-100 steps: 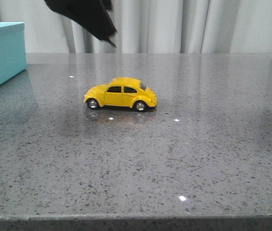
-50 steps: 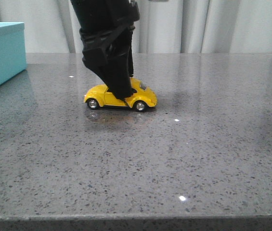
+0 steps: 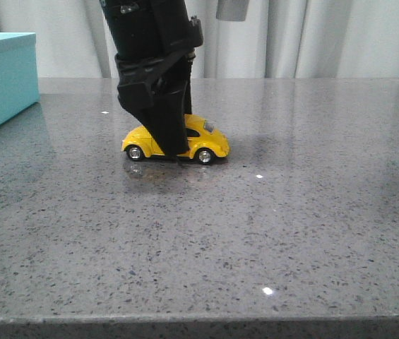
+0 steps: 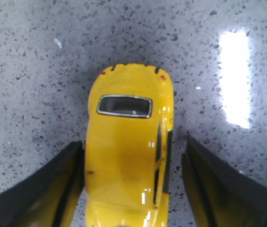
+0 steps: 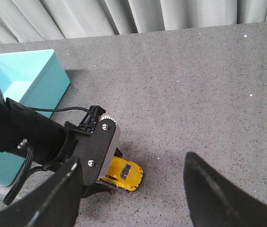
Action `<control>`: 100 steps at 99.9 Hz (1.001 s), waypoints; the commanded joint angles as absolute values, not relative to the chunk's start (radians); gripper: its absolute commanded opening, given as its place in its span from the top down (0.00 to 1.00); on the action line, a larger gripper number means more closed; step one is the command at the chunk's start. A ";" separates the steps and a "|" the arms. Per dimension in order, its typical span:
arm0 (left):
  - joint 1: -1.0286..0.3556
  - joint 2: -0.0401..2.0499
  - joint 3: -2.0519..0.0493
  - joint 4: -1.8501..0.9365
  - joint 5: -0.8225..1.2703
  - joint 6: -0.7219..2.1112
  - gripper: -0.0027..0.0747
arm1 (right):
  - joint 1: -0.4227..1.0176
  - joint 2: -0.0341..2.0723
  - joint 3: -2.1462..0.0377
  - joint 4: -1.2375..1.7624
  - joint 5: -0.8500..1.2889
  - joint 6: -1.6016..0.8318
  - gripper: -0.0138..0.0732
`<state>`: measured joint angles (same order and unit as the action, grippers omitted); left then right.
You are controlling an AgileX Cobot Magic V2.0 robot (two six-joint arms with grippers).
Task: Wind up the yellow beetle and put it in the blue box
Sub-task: 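Lower the left gripper over the car and close on its body, then lift the car with the left gripper and lower it into the blue box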
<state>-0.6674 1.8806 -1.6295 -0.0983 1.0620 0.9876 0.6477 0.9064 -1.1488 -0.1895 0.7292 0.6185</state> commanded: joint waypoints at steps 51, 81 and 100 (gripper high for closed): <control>-0.659 1.791 -1.788 0.024 1.069 0.791 0.72 | 0.649 0.891 -1.172 -0.204 0.662 0.609 0.30; -0.493 1.660 -1.980 0.107 1.079 0.404 0.72 | 0.649 0.891 -1.172 -0.204 0.661 0.609 0.30; -0.302 1.590 -1.983 0.107 1.126 0.202 0.72 | 0.649 0.891 -1.172 -0.204 0.653 0.609 0.30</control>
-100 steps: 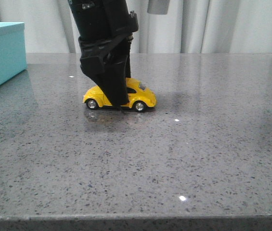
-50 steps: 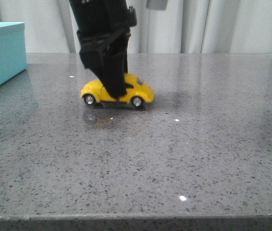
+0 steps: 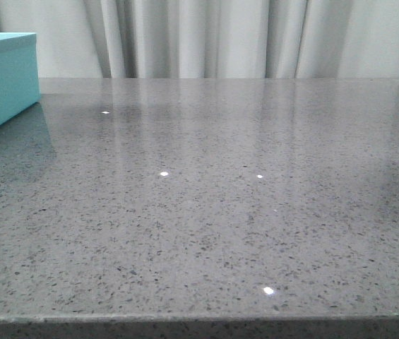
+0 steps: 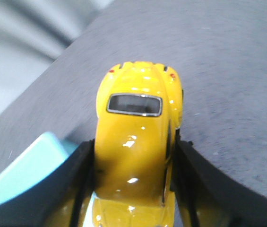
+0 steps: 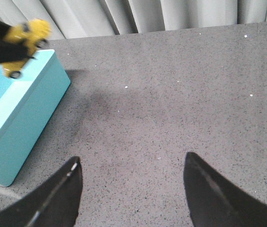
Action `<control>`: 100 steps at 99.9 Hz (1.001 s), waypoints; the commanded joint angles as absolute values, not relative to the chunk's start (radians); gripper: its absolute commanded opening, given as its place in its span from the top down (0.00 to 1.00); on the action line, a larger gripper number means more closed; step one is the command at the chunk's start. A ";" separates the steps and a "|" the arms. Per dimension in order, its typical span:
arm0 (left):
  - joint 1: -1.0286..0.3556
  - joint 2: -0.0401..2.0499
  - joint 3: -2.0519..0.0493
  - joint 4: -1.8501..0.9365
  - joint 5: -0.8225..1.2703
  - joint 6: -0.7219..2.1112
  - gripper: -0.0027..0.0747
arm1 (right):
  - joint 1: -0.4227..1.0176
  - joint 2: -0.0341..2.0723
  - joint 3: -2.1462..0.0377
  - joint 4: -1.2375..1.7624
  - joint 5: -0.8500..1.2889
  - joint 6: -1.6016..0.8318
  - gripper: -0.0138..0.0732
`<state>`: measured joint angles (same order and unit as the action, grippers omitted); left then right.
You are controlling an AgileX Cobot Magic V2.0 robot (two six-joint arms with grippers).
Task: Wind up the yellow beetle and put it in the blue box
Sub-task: 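Lift the car with the left gripper and lower it into the blue box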
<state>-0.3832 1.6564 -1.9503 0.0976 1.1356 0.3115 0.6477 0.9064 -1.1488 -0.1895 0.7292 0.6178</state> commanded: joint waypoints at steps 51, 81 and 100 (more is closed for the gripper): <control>0.078 1.594 -1.870 0.095 1.263 0.142 0.72 | 0.649 0.891 -1.172 -0.204 0.650 0.609 0.30; 0.163 1.594 -1.641 0.007 1.130 0.142 0.72 | 0.649 0.891 -1.172 -0.204 0.649 0.609 0.30; 0.165 1.595 -1.528 -0.042 1.027 0.142 0.72 | 0.649 0.891 -1.172 -0.203 0.649 0.609 0.30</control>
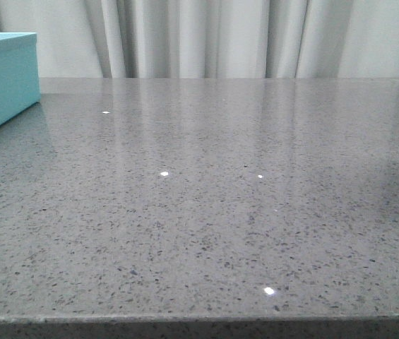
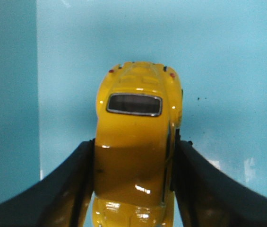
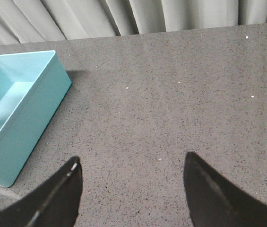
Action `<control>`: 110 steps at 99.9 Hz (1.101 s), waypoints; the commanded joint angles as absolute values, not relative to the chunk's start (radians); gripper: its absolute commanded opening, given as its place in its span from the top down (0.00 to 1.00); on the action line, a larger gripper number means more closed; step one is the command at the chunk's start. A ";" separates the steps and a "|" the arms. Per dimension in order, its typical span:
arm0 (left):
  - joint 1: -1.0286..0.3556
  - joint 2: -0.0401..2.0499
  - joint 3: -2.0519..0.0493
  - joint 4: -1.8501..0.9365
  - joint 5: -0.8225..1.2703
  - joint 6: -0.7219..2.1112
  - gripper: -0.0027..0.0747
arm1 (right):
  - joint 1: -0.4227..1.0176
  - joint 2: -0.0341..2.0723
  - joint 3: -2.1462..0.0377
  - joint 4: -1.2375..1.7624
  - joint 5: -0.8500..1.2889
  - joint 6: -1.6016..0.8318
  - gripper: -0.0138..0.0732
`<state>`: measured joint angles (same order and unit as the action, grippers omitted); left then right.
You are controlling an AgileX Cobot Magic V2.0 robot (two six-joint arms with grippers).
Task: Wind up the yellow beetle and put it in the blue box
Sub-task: 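Lift the car with the left gripper and lower it into the blue box, then open the left gripper and raise it out of the box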
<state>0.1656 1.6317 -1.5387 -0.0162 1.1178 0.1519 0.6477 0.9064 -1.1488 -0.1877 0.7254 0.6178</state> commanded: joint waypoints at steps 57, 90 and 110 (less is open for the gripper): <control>0.165 1.595 -1.431 -0.040 0.949 0.146 0.59 | 0.649 0.891 -1.172 -0.195 0.648 0.609 0.30; 0.165 1.595 -1.438 -0.048 0.953 0.146 0.39 | 0.649 0.891 -1.172 -0.188 0.649 0.609 0.30; 0.165 1.538 -1.444 -0.105 0.939 0.194 0.40 | 0.649 0.861 -1.163 -0.244 0.629 0.609 0.30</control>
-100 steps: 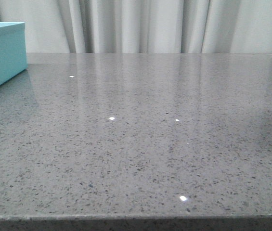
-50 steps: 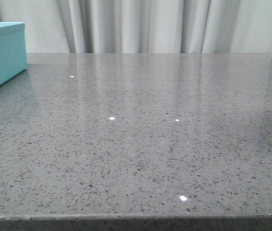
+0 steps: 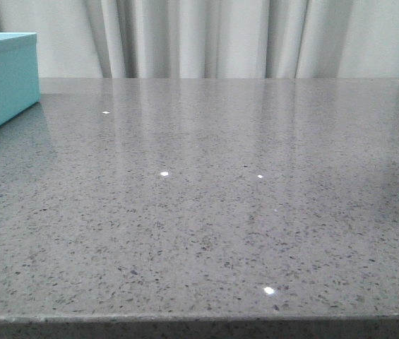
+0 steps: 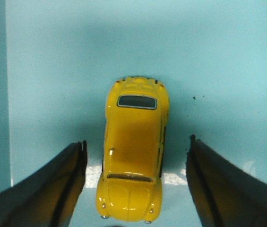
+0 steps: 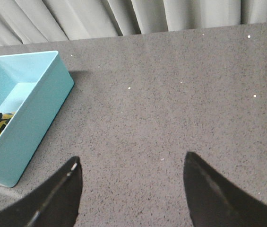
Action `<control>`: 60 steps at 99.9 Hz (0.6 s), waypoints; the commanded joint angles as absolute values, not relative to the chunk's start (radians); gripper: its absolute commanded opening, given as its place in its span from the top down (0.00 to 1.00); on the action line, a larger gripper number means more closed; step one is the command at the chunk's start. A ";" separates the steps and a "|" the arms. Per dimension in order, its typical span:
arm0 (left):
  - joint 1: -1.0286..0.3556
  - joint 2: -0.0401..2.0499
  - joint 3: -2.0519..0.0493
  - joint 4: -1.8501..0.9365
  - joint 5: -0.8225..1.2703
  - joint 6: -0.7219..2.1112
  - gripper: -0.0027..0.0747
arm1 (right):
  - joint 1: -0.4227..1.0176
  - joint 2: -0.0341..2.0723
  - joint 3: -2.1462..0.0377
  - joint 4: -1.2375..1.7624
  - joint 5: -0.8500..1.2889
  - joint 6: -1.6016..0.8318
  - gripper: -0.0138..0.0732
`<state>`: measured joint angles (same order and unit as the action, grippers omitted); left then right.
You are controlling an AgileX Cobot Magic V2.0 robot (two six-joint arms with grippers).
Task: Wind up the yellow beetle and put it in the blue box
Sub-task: 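Open the left gripper and raise it out of the box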
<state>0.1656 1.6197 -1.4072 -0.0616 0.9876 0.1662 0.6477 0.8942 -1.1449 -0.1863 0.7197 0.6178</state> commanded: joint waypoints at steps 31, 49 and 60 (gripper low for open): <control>0.165 1.312 -1.356 -0.280 0.885 0.286 0.71 | 0.649 0.750 -1.083 -0.351 0.631 0.609 0.57; 0.165 1.146 -1.225 -0.377 0.862 0.345 0.99 | 0.649 0.701 -1.022 -0.385 0.621 0.609 0.89; 0.165 1.048 -1.146 -0.482 0.862 0.371 0.99 | 0.649 0.680 -0.986 -0.407 0.597 0.609 0.98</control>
<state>0.1656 1.1407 -1.1764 -0.3745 0.9220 0.3470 0.6477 0.6951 -0.9867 -0.3548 0.6915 0.6178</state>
